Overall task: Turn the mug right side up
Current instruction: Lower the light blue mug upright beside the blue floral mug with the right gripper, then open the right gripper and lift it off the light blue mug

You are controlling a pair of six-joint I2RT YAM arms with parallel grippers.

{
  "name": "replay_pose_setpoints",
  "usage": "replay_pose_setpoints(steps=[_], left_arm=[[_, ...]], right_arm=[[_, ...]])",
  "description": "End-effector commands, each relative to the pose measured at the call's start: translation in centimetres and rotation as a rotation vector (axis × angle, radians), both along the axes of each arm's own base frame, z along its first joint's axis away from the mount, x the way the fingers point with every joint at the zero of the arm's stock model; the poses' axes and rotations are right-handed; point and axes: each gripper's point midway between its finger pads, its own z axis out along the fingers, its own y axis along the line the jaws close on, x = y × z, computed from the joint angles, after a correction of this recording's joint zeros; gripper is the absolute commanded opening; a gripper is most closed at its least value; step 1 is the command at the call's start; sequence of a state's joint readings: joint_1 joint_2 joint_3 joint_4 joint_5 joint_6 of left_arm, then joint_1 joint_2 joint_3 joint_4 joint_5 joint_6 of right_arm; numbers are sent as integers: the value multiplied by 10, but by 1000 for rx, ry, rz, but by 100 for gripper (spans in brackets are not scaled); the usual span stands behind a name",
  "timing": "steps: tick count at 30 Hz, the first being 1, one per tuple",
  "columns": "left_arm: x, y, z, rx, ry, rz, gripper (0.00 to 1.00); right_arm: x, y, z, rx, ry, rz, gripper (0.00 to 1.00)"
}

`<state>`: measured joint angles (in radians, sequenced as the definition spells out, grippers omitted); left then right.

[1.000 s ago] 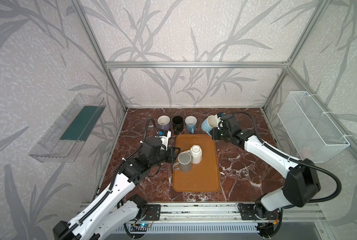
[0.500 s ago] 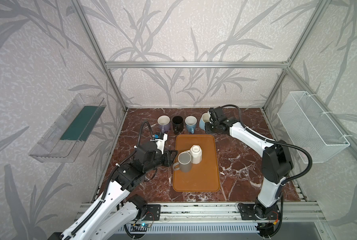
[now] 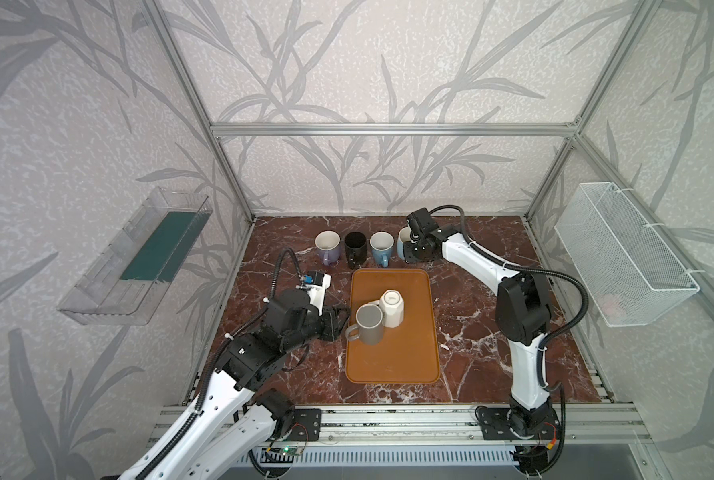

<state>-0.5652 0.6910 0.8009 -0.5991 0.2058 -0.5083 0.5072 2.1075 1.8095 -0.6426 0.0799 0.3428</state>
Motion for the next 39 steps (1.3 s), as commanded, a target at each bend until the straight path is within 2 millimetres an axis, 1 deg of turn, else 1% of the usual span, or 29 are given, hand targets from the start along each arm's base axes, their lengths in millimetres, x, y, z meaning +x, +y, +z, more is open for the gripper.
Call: replay_pose_setpoints(steps=[1, 8, 20, 32, 39], left_arm=[[-3, 6, -1, 3, 8, 18, 37], [-5, 8, -5, 11, 19, 25, 37], [-4, 9, -5, 13, 21, 33, 37], [-4, 8, -6, 14, 21, 29, 37], [-4, 10, -5, 17, 19, 38, 37]], right_arm=[[16, -3, 16, -11, -53, -6, 0], [24, -13, 7, -2, -37, -25, 0], [33, -11, -6, -12, -8, -10, 0], [27, -10, -16, -29, 42, -23, 0], [25, -8, -16, -20, 55, -26, 0]])
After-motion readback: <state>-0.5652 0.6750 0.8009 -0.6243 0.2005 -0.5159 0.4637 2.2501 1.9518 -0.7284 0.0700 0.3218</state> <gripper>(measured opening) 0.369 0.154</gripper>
